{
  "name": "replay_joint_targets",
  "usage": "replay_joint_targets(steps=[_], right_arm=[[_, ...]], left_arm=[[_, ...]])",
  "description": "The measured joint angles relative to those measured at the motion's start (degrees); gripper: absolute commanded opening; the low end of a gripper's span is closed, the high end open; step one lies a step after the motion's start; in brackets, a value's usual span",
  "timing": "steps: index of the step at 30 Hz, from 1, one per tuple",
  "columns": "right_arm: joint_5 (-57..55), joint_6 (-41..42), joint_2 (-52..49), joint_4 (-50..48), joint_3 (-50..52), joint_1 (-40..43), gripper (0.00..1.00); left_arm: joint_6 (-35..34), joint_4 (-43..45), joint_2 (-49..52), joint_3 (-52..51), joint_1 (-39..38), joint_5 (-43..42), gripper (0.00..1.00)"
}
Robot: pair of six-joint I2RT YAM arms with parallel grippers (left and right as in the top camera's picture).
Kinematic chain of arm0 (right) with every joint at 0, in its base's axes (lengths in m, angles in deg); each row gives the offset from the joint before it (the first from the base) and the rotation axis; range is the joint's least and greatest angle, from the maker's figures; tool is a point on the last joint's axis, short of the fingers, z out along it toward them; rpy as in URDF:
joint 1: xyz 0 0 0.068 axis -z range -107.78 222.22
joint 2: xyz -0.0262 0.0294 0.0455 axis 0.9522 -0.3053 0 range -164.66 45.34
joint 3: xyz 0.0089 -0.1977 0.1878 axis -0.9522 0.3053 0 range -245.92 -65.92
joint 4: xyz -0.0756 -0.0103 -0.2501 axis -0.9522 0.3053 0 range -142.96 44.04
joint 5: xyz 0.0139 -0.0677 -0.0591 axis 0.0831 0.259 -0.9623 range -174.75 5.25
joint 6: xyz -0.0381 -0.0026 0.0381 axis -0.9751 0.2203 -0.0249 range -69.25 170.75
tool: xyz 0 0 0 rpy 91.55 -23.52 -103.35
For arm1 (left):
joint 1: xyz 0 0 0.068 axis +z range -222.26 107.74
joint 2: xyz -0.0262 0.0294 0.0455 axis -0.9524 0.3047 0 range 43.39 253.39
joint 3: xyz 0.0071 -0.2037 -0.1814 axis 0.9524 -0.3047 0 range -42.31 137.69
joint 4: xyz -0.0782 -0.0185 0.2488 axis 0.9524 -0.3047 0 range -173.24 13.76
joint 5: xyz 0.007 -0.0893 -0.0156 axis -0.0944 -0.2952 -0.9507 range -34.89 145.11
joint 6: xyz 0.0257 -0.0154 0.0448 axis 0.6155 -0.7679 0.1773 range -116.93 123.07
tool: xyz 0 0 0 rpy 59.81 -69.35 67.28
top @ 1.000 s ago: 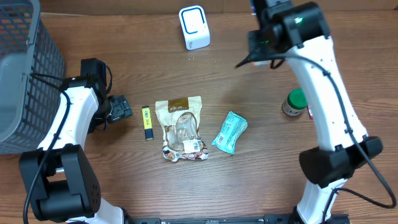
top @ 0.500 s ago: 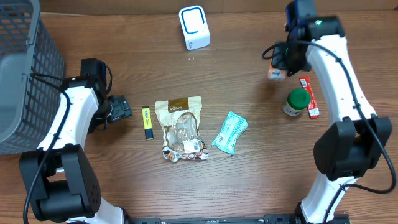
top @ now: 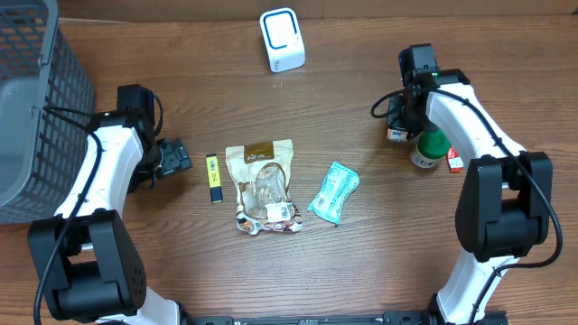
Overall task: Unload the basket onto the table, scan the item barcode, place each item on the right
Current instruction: 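Carry the orange packet right and lower it beside the jar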
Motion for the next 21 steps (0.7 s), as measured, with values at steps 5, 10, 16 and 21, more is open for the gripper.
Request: replay_joint_targets(steps=[5, 10, 16, 21], right_arm=[[-2.8, 0.0, 0.0, 3.7, 0.8, 0.0, 0.06], [-3.7, 0.1, 0.0, 7.1, 0.9, 0.0, 0.06], [-5.2, 0.0, 0.0, 9.5, 0.9, 0.0, 0.06], [-5.7, 0.0, 0.0, 6.4, 1.0, 0.0, 0.06]], left_arm=[[0.0, 0.0, 0.0, 0.0, 0.0, 0.0, 1.0], [0.0, 0.0, 0.0, 0.0, 0.0, 0.0, 1.0], [0.0, 0.0, 0.0, 0.0, 0.0, 0.0, 1.0], [0.0, 0.0, 0.0, 0.0, 0.0, 0.0, 1.0]])
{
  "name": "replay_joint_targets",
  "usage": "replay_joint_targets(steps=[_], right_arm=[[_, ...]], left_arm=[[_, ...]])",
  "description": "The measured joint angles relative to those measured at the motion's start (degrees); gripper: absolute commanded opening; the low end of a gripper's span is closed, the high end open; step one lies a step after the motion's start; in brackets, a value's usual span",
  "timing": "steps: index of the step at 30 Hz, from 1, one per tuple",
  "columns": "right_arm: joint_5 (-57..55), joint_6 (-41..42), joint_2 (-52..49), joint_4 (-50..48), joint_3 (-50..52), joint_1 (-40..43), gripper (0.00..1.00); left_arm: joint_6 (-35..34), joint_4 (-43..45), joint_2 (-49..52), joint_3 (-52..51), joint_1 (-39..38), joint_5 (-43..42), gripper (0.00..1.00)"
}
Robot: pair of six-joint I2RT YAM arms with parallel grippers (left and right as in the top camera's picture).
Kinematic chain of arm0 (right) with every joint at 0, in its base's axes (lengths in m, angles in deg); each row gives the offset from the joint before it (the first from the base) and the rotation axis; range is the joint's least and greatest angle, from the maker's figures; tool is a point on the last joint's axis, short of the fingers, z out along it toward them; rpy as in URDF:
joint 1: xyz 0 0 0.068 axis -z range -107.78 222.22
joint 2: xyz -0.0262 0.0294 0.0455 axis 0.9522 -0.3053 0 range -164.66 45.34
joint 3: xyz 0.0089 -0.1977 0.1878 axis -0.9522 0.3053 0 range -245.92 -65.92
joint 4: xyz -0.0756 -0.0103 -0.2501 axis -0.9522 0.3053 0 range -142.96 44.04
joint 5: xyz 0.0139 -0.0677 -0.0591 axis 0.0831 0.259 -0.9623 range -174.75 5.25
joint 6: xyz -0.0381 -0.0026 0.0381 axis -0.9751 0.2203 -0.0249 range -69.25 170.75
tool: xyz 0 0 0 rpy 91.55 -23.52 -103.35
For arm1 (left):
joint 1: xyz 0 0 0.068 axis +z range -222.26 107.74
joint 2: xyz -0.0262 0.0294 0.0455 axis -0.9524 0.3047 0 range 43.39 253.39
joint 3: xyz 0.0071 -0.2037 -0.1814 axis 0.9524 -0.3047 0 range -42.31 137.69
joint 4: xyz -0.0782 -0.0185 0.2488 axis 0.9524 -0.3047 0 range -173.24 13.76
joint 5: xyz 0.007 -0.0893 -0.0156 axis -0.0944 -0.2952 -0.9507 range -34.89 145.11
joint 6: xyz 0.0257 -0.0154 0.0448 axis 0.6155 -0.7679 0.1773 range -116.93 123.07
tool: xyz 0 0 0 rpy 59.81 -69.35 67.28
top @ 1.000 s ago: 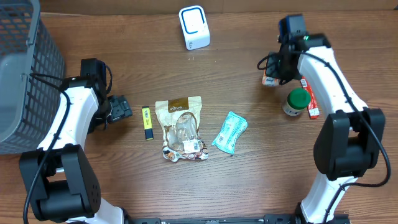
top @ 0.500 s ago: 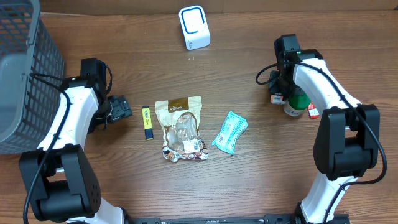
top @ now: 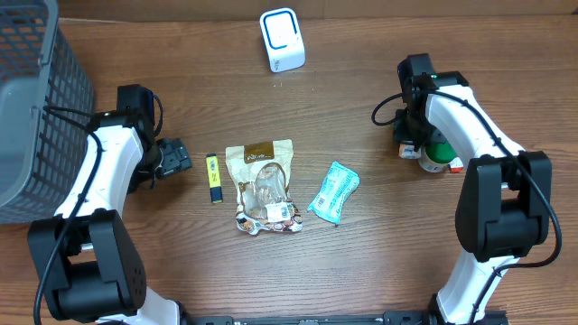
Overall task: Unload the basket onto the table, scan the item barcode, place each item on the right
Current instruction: 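Carry the orange packet right and lower it beside the jar, then open the right gripper and lift it off the orange packet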
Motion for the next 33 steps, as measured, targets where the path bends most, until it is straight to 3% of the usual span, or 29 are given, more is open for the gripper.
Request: replay_joint_targets(steps=[5, 18, 33], right_arm=[[0.0, 0.0, 0.0, -2.2, 0.0, 0.0, 0.06], [-0.5, 0.5, 0.0, 3.4, 0.0, 3.3, 0.07], [12.6, -3.0, 0.0, -4.7, 0.0, 6.0, 0.08]], left_arm=[[0.0, 0.0, 0.0, 0.0, 0.0, 0.0, 1.0], [0.0, 0.0, 0.0, 0.0, 0.0, 0.0, 1.0], [0.0, 0.0, 0.0, 0.0, 0.0, 0.0, 0.99]])
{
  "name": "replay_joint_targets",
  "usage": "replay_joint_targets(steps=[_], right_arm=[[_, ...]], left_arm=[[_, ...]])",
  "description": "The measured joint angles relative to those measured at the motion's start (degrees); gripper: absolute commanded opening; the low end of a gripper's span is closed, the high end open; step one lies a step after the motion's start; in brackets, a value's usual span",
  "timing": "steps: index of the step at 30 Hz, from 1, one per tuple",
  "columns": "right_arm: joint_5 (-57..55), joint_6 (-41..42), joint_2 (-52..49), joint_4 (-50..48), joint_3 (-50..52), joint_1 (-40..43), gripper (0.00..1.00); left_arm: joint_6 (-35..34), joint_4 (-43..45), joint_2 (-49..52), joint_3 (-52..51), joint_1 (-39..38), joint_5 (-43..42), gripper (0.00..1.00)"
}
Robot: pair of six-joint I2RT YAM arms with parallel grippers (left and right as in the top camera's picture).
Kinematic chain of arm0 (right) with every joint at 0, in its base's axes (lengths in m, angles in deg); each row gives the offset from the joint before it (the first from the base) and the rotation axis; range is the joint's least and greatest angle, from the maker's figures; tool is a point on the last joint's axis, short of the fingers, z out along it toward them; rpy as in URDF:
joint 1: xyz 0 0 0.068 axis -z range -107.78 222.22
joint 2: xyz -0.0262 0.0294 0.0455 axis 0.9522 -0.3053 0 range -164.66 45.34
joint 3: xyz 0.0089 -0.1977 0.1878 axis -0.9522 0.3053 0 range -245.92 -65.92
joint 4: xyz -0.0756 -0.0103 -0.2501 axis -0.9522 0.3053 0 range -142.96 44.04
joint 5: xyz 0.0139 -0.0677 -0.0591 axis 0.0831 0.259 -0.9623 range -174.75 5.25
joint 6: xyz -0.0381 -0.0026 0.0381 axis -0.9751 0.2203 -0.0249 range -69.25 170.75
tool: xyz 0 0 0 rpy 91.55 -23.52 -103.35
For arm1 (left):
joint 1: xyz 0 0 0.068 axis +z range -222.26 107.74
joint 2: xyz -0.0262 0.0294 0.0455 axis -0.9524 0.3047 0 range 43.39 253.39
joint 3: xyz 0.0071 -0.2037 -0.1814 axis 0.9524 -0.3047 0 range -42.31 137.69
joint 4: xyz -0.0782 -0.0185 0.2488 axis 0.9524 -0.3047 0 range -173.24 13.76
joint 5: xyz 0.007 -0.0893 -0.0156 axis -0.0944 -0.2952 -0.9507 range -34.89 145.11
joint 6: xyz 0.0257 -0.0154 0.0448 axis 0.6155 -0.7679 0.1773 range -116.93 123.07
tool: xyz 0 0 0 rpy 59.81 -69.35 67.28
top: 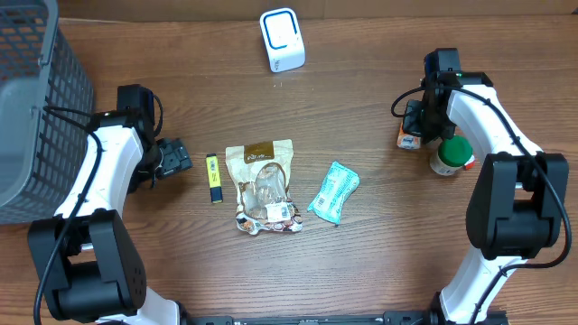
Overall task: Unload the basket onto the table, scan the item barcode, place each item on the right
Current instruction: 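Open the right gripper and lift it off the orange packet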
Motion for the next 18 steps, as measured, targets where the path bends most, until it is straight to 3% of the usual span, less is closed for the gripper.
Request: replay_joint_targets(steps=[9, 14, 18], right_arm=[[0.2, -0.1, 0.0, -0.2, 0.0, 0.0, 0.1], [-0.2, -0.2, 0.0, -0.2, 0.0, 0.0, 0.28], [-0.5, -0.7, 0.0, -0.5, 0.0, 0.0, 0.31]], left_arm=[[0.0, 0.0, 0.0, 0.0, 0.0, 0.0, 1.0], [0.0, 0.0, 0.0, 0.0, 0.0, 0.0, 1.0], [0.0, 0.0, 0.0, 0.0, 0.0, 0.0, 1.0]])
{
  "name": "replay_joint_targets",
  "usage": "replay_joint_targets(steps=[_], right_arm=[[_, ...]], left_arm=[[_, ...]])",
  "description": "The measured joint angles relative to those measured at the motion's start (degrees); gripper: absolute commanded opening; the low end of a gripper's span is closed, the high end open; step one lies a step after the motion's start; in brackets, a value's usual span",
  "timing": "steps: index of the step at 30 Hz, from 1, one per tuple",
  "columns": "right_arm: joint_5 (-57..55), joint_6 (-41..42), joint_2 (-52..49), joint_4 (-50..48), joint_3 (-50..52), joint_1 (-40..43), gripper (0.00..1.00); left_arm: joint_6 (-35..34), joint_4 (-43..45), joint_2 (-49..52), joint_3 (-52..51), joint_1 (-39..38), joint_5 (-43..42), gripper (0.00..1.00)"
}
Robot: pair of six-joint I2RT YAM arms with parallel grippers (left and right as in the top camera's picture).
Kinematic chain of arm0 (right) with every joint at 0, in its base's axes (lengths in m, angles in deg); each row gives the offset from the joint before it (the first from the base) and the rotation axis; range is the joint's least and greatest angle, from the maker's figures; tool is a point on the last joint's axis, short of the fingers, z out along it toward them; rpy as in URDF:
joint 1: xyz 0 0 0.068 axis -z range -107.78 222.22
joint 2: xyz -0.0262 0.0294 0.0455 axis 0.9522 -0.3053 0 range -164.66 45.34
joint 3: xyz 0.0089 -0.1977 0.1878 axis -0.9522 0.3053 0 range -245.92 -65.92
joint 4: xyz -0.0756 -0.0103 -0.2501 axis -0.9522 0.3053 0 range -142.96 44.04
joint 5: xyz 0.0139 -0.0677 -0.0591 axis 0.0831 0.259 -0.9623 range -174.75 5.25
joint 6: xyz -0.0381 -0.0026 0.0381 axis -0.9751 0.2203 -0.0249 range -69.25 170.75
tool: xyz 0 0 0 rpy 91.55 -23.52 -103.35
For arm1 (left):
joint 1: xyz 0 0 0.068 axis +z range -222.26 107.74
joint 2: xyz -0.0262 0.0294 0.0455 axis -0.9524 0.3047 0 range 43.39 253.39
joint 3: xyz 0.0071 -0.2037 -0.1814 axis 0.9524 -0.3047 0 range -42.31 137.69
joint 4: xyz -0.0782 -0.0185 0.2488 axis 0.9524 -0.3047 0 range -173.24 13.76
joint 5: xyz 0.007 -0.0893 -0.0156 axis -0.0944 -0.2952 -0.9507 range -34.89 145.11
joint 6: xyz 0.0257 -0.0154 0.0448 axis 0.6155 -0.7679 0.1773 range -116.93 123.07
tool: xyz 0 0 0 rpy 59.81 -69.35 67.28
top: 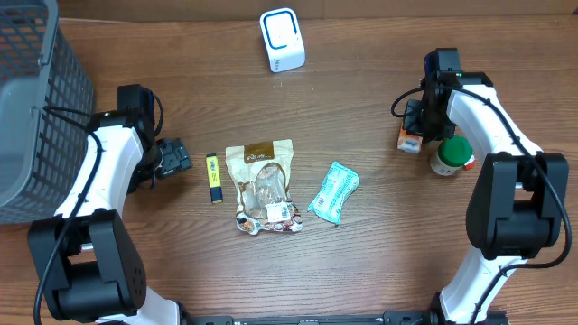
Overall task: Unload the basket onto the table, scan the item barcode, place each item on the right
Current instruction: 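Open the right gripper and lift it off the orange packet, then move the right gripper left over the mint-green packet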
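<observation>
The white scanner with a blue face (283, 38) stands at the back middle of the table. My right gripper (414, 129) is at the right side, its fingers down on a small orange and white box (410, 142) and seemingly shut on it. A green-capped bottle (451, 155) stands just right of the box, next to my right arm. My left gripper (178, 156) rests open near the table's left side, holding nothing, a little left of a yellow marker (213, 177).
A brown snack bag (265, 185) and a teal packet (333, 191) lie in the middle of the table. A grey mesh basket (41, 99) fills the far left corner.
The orange and white box under my right gripper has shifted very slightly toward the front. The bottle, the left arm and the other items are where they were.
My right gripper was first further left, over the box, with the bottle and a red item under the arm. It then stood lower and further right with the box, the bottle shifted right. Later gripper, box and bottle were further right, as now. The left arm never moved.
</observation>
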Motion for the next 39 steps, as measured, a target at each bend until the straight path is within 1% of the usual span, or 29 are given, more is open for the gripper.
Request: replay_joint_targets(steps=[8, 10, 11, 13, 14, 19, 27, 31, 35, 39], right_arm=[[0.9, 0.0, 0.0, -1.3, 0.0, 0.0, 0.31], [2.5, 0.0, 0.0, -0.9, 0.0, 0.0, 0.31], [4.1, 0.0, 0.0, -0.5, 0.0, 0.0, 0.29], [8.1, 0.0, 0.0, 0.2, 0.0, 0.0, 0.28], [11.8, 0.0, 0.0, 1.1, 0.0, -0.1, 0.28], [19.4, 0.0, 0.0, 6.5, 0.0, -1.2, 0.27], [23.3, -0.3, 0.5, 14.6, 0.0, -3.8, 0.31], [23.5, -0.5, 4.0, 17.5, 0.0, -4.5, 0.32], [23.6, -0.4, 10.1, 19.2, 0.1, -6.2, 0.33], [24.0, 0.1, 15.3, 19.3, 1.6, -9.3, 0.38]], left_arm=[[0.0, 0.0, 0.0, 0.0, 0.0, 0.0, 1.0], [0.0, 0.0, 0.0, 0.0, 0.0, 0.0, 1.0], [0.0, 0.0, 0.0, 0.0, 0.0, 0.0, 1.0], [0.0, 0.0, 0.0, 0.0, 0.0, 0.0, 1.0], [0.0, 0.0, 0.0, 0.0, 0.0, 0.0, 1.0], [0.0, 0.0, 0.0, 0.0, 0.0, 0.0, 1.0], [0.0, 0.0, 0.0, 0.0, 0.0, 0.0, 1.0], [0.0, 0.0, 0.0, 0.0, 0.0, 0.0, 1.0], [0.0, 0.0, 0.0, 0.0, 0.0, 0.0, 1.0], [0.0, 0.0, 0.0, 0.0, 0.0, 0.0, 1.0]])
